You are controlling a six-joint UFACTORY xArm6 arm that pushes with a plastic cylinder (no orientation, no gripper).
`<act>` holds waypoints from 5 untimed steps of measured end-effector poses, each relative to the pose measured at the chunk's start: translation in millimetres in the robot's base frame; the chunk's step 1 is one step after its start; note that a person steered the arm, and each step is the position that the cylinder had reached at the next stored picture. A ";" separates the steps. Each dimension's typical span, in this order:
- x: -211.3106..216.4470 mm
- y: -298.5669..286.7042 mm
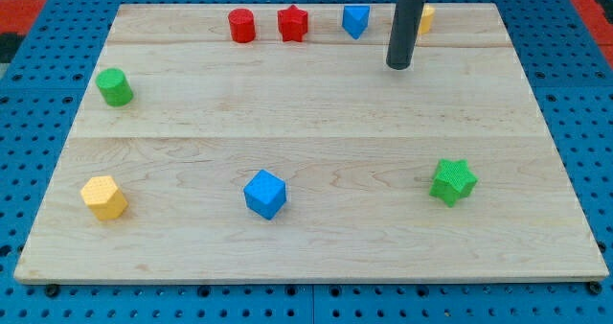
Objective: Move arm to the top right of the board
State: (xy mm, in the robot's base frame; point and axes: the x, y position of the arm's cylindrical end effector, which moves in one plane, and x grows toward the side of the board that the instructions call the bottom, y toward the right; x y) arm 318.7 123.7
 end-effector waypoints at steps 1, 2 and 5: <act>-4.4 39.7; -14.3 62.6; -35.2 90.1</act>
State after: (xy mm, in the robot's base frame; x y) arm 283.5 213.7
